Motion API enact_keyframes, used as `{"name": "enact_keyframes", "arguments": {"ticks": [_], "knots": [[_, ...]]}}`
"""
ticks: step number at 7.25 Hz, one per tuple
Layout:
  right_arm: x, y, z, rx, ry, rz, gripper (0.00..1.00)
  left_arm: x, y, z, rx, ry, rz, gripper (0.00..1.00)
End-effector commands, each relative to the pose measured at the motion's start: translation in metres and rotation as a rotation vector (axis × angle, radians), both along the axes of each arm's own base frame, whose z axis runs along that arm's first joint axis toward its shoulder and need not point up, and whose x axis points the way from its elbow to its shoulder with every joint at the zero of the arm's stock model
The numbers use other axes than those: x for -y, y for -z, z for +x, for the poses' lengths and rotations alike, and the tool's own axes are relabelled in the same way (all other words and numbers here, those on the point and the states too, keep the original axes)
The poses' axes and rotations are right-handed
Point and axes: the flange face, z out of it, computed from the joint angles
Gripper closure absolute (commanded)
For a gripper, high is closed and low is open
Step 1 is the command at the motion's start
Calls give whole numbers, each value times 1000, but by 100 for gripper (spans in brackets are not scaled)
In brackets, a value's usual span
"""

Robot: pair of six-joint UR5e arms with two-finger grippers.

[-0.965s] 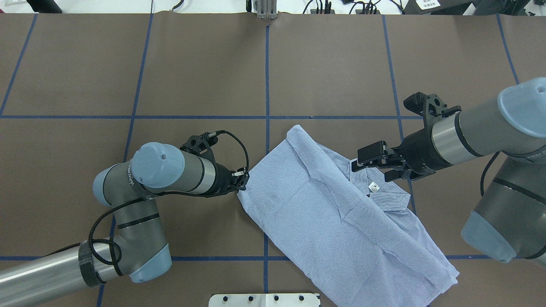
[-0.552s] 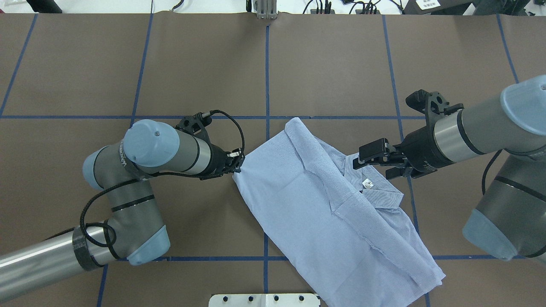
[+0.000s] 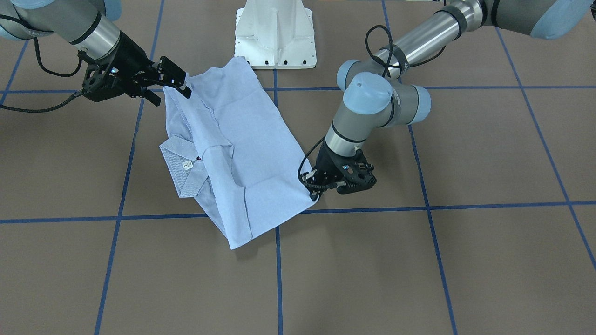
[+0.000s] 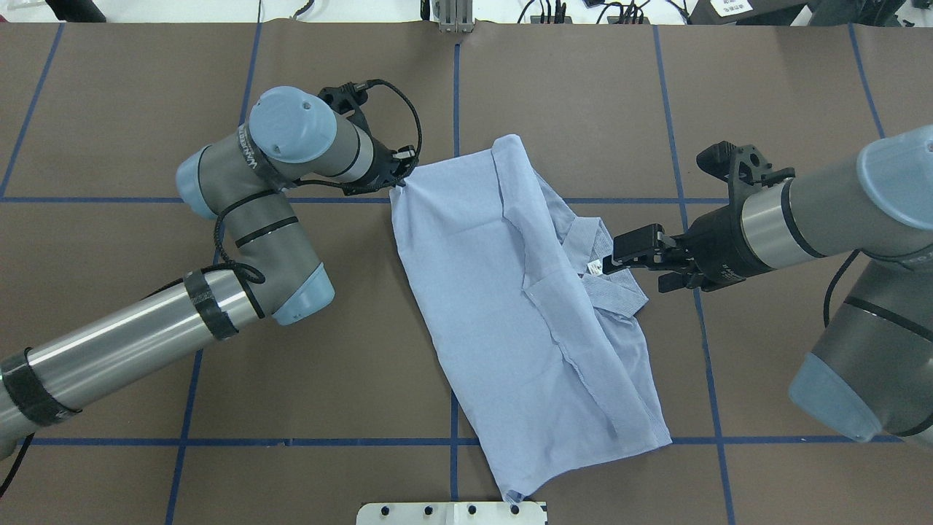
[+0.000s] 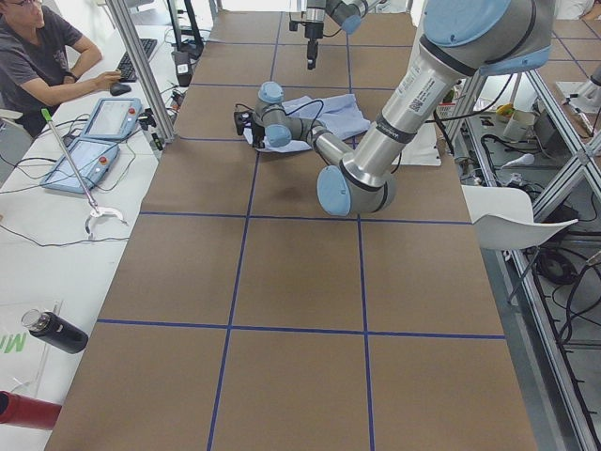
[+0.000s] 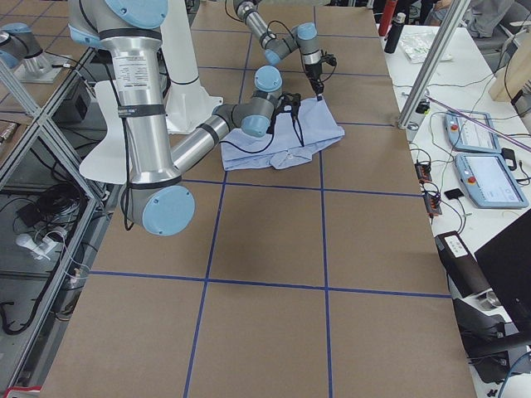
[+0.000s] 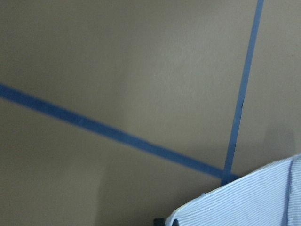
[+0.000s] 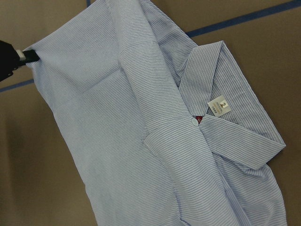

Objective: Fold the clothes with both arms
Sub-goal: 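Rotate the shirt upright with the left gripper while the right holds the collar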

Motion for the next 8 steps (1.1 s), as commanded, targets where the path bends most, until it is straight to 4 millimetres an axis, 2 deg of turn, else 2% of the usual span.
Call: {"name": "enact_keyframes", "arguments": {"ticks": [1,3,5,8], "knots": [[6,7,-7,-4,-44,26,0,40,-11,-5,-37,130,157,100],[8,5,-8,-11,-60,30,0,56,9,11,-59,150,187,100],[10,2,-10,-20,-69,28,0,65,13,18,-84,183,222,100],[12,-1,-12,-26,-69,26,0,67,14,17,-80,200,228,100]]}}
